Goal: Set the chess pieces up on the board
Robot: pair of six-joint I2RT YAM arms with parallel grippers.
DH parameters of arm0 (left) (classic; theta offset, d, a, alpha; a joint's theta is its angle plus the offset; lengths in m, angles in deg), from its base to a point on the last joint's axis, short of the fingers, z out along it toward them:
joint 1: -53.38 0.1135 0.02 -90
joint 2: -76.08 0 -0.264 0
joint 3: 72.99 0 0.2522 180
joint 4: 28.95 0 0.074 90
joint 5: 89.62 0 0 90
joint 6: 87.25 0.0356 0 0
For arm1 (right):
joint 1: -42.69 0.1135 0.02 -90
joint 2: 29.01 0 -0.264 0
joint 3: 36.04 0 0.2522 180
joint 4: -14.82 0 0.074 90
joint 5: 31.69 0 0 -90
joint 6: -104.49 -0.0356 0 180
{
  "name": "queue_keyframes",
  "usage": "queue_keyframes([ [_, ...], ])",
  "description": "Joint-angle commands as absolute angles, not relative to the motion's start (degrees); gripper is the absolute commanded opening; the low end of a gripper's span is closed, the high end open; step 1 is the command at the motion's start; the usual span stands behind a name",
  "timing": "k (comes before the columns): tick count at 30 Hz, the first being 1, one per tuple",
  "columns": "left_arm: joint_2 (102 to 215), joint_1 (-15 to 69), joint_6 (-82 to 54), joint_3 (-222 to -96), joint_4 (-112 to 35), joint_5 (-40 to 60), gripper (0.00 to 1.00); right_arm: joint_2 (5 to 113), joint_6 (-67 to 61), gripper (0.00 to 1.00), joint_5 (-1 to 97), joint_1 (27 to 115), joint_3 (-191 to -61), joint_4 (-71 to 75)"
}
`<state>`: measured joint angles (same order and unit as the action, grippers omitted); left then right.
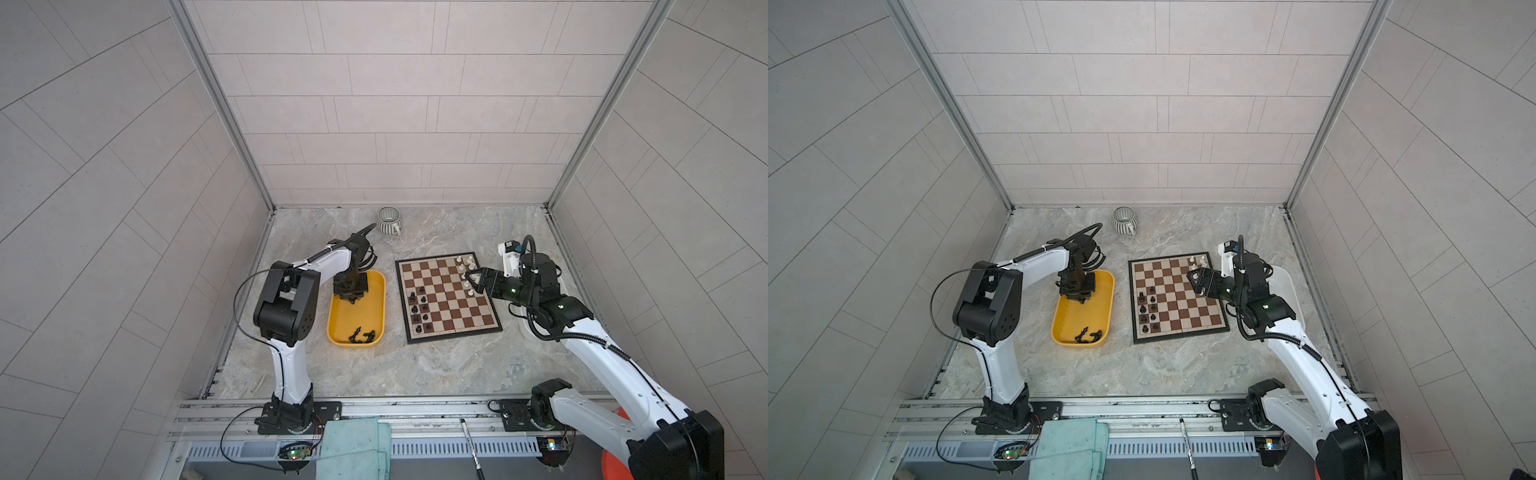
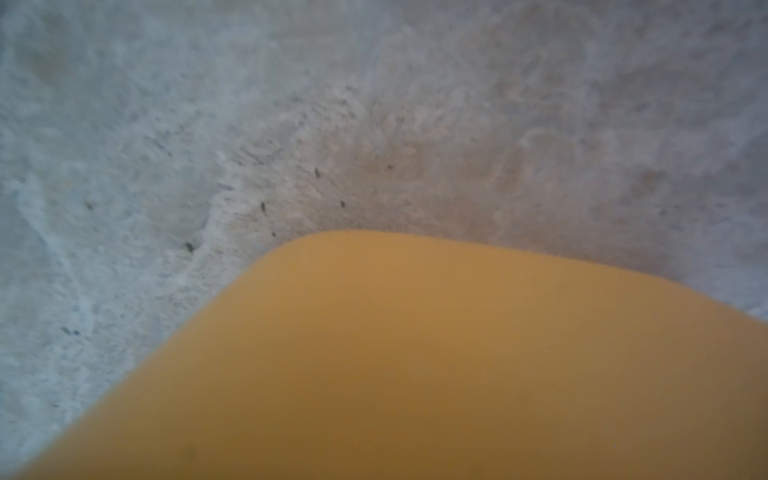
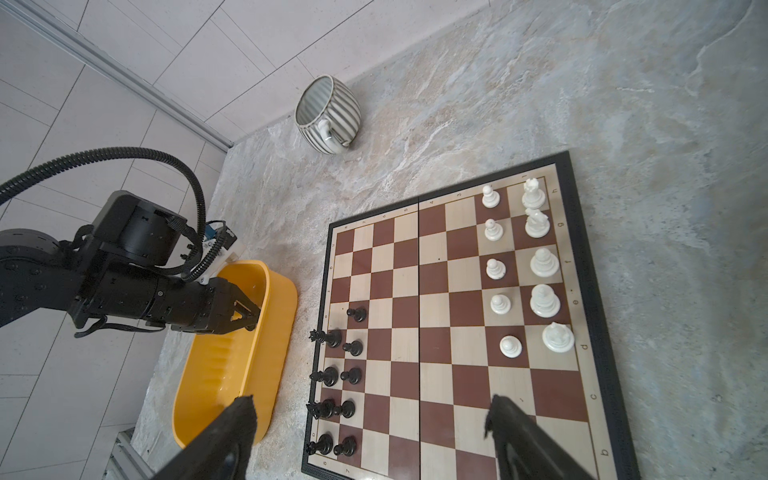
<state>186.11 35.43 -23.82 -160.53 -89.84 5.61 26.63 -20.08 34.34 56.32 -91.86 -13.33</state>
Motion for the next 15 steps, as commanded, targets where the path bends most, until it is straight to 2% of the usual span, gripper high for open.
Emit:
queue_keyframes([
  [1, 184.69, 34.58, -28.66, -158.0, -90.74, 9.6, 0.26, 25.92, -20.24, 0.88, 34.93, 56.68, -92.42, -13.18],
  [6, 182.98, 34.39, -34.75, -157.29, -88.71, 11.69, 0.25, 25.93, -20.37, 0.88, 34.93, 56.67, -92.59, -13.25],
  [15, 182.69, 34.55, -32.9, -161.62, -91.08, 10.89, 0.32, 24.83, -20.1, 0.88, 35.21, 56.67, -92.64, -14.27],
])
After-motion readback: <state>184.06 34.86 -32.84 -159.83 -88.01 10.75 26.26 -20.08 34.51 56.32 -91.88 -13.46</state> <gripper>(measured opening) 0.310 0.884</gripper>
